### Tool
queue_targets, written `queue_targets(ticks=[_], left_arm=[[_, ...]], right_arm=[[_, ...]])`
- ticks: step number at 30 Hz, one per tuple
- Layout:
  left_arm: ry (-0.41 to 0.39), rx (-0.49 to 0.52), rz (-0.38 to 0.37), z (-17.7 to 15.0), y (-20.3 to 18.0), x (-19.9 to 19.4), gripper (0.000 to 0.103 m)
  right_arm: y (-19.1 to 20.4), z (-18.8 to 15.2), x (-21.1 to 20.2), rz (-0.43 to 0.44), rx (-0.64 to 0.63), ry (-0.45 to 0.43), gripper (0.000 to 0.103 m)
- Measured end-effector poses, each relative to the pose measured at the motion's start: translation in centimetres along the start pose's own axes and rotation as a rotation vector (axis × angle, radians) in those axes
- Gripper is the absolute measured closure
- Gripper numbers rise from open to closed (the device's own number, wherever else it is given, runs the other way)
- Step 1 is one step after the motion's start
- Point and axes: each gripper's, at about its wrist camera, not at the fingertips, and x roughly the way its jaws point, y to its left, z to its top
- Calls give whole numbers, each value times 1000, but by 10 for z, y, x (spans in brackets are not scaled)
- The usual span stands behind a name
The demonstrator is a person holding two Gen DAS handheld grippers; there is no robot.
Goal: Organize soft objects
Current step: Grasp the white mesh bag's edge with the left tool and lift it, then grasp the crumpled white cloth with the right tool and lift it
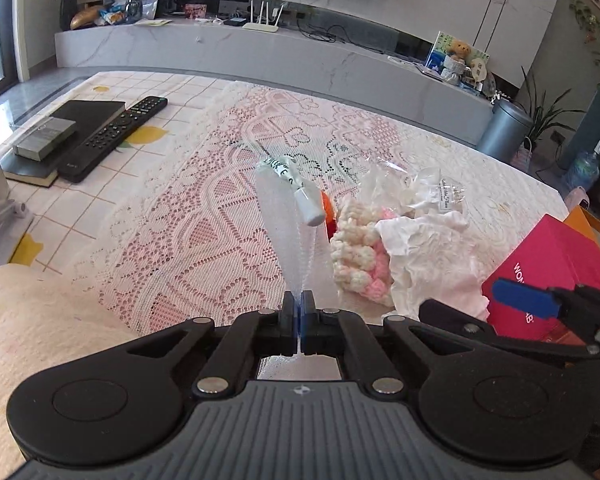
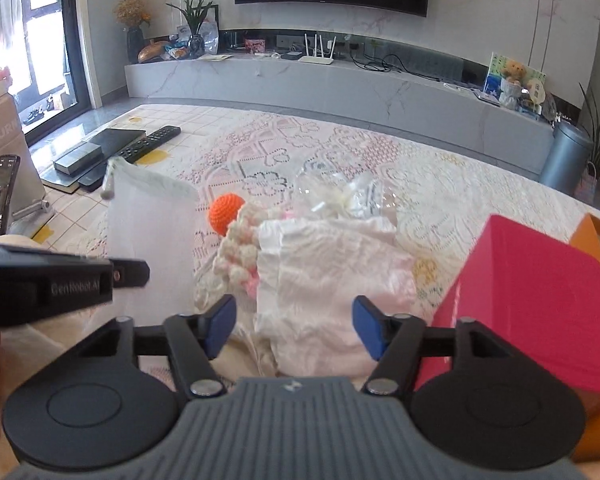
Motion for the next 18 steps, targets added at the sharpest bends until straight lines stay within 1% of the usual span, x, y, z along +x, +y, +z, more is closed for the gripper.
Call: queue_targets(ticks=[1, 2, 3, 6, 8, 13, 18], left_arm=[[1, -3, -1, 0, 1, 1, 102], [1, -4, -1, -1, 1, 1, 102], [0, -5, -3, -1, 2, 1, 102], [5, -12, 7, -1, 3, 2, 102], [17, -13, 9, -1, 2, 6, 102], [30, -8, -2, 1, -1, 15, 102], [40, 2, -5, 1, -2, 20, 102]], right_arm=[[1, 2, 4, -5, -10, 3, 35], [2, 4, 8, -10, -19, 4, 29], [3, 6, 12, -15, -25, 3, 26], [2, 11, 25, -29, -34, 11, 25], [1, 11, 32, -38, -36, 20, 20], [-2, 9, 49, -40, -30, 50, 19], [-7, 6, 69, -17, -2, 92, 15]])
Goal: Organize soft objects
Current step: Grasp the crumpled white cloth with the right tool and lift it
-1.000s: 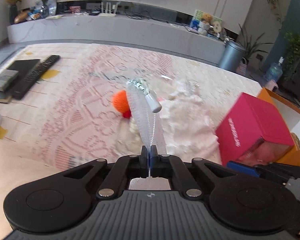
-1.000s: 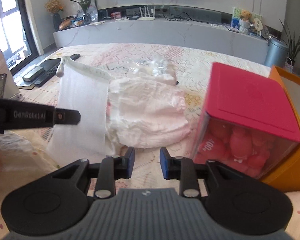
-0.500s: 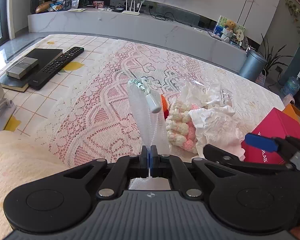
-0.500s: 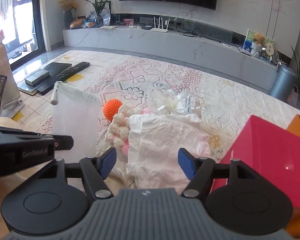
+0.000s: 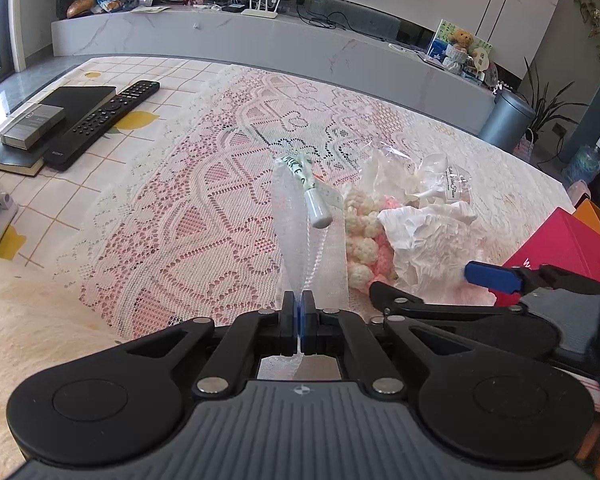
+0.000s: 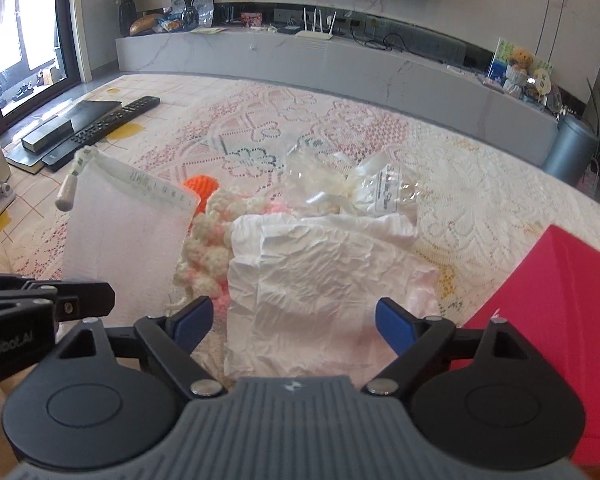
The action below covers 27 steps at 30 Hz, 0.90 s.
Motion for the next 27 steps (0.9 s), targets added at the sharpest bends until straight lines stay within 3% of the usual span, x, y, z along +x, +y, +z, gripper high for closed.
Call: queue_targets(ticks=[3, 6, 9, 11, 12, 15, 19, 27], left_arm=[[3, 1, -1, 0, 0, 1, 102], [4, 5, -2, 0, -1, 2, 102], [4, 14, -4, -1, -2, 2, 102], [3, 19, -5, -1, -3, 2, 102], [1, 20, -6, -2, -3, 1, 102], [-2, 25, -8, -2, -4, 0, 102], [-12, 34, -14, -2, -5, -2, 102], [-100, 46, -71, -4, -10, -29, 102]], right_arm=[[-4, -4, 12, 28, 22, 34, 17], [-8, -10, 17, 47, 37, 68, 32], [-13, -13, 13, 58, 34, 72, 52], [-17, -11, 10, 48, 46, 74, 75], [-20, -9, 7, 44, 59, 76, 78], [-27, -4, -6, 90, 111, 73, 80], [-25, -4, -33, 88, 111, 33, 80], [-32, -7, -84, 131, 148, -34, 87]])
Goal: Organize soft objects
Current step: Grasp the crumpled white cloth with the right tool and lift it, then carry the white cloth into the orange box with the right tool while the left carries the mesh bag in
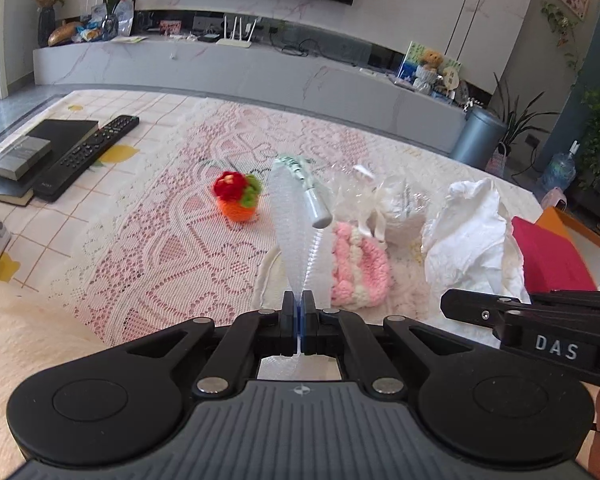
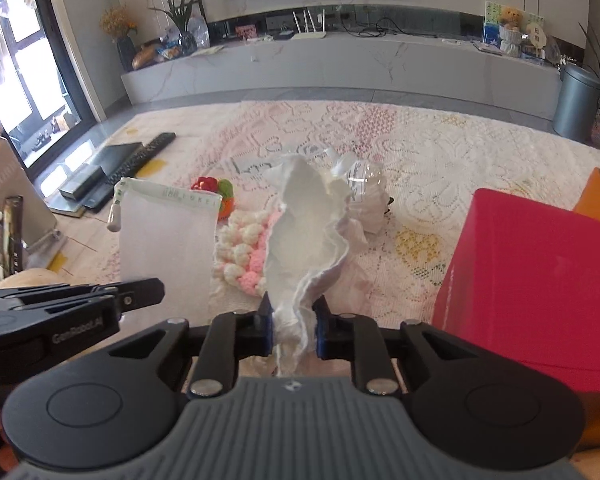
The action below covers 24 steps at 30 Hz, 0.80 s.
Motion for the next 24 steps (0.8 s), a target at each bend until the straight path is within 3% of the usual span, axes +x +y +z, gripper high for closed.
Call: queue_targets(ticks=[12, 24], left_arm=[[-72, 4, -124, 6, -37, -54, 102], [-110, 112, -270, 21, -108, -77, 102]], right_arm=[[-3, -2, -90, 28, -47, -130, 87], [-57, -4, -168, -130, -68, -219, 87]])
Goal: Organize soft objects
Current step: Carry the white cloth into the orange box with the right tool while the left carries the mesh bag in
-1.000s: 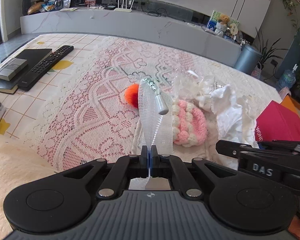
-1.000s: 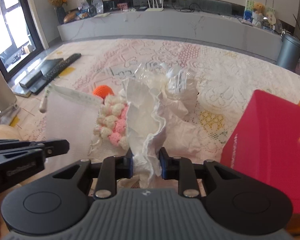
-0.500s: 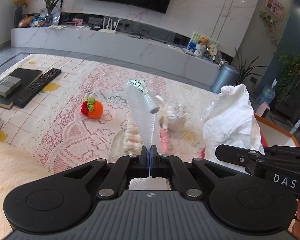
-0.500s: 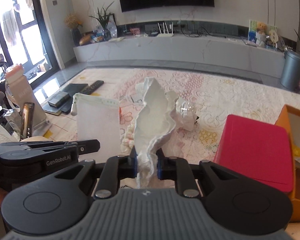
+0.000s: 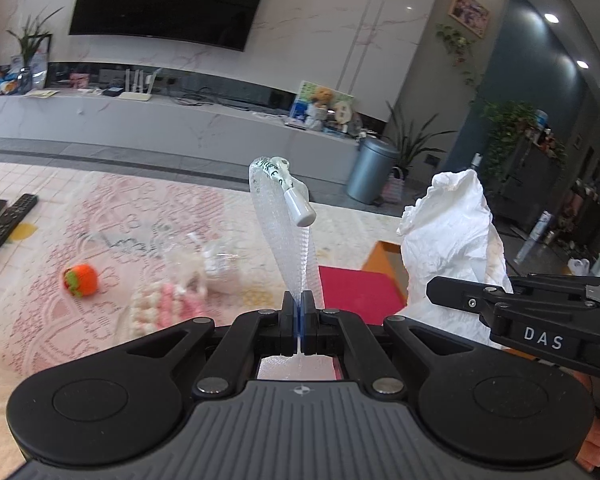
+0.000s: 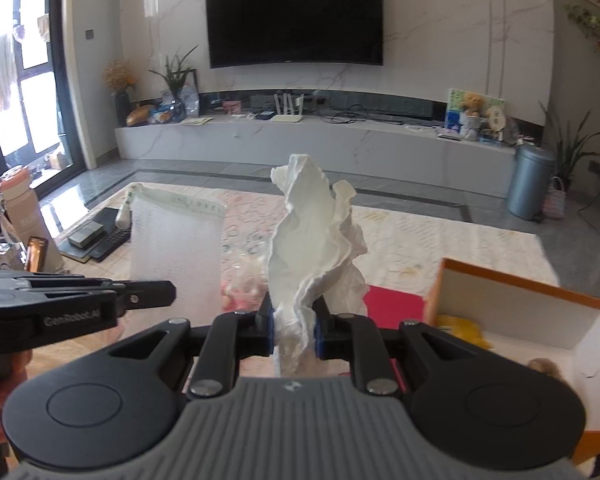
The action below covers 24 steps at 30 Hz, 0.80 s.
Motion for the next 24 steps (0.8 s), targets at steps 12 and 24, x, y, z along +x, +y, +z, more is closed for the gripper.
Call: queue_targets(ticks=[12, 24], left_arm=[[92, 118, -193, 21, -79, 59, 102], [237, 172, -252, 28, -116, 146, 102]], right_arm=[[-73, -5, -12, -135, -13, 51, 87], [-144, -7, 36, -231, -45, 169, 87]])
